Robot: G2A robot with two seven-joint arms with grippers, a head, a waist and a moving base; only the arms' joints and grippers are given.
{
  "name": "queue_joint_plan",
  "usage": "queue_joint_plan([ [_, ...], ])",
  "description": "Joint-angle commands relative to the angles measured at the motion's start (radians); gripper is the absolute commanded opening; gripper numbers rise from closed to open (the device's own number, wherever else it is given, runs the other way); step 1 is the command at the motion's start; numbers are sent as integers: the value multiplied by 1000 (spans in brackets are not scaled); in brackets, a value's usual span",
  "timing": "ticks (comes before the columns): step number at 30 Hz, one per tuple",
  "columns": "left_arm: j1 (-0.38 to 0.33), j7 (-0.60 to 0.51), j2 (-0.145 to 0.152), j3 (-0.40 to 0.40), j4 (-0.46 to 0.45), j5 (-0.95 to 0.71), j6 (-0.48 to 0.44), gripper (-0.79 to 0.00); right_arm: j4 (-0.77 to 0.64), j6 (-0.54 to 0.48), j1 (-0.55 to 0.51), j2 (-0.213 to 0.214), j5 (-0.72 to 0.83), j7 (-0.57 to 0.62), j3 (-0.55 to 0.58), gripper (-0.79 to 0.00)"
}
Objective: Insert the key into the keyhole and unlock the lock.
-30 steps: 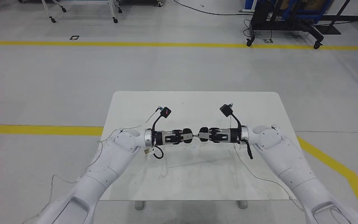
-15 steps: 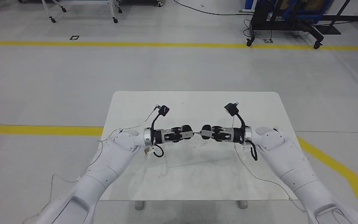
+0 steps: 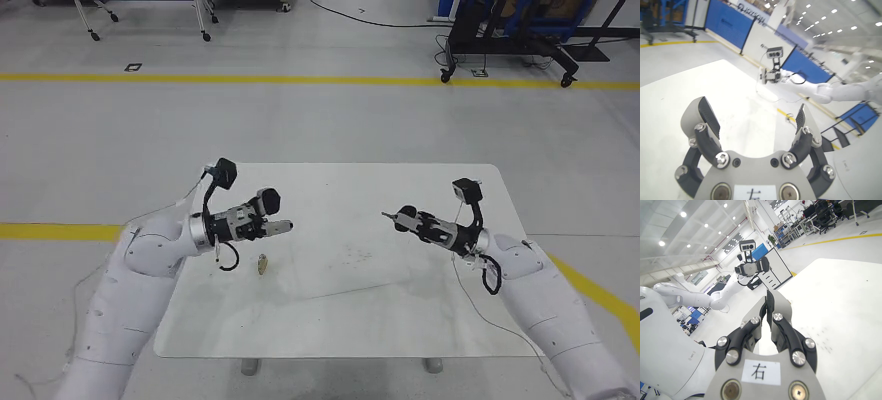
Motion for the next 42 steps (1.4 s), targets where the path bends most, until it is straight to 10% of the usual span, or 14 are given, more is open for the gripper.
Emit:
queue_joint_plan([
  [1, 106, -9, 13, -57, -160, 226, 104, 0, 0, 0, 0, 0, 0, 1, -1, -785],
  [7, 234, -31, 21, -19, -306, 626, 319, 0, 0, 0, 0, 0, 0, 1, -1, -785],
  [17, 182, -44, 1, 134, -201, 788, 509, -3, 0, 0, 0, 0, 0, 1, -1, -785],
  [22, 166, -50, -4, 163, -169, 823, 561, -129, 0, 0, 0, 0, 0, 1, -1, -785],
  [26, 166, -76, -6, 172, -151, 827, 584, -385, 0, 0, 0, 0, 0, 1, -1, -785],
  [42, 125, -85, -19, 213, -103, 824, 621, -477, 0, 0, 0, 0, 0, 1, -1, -785],
])
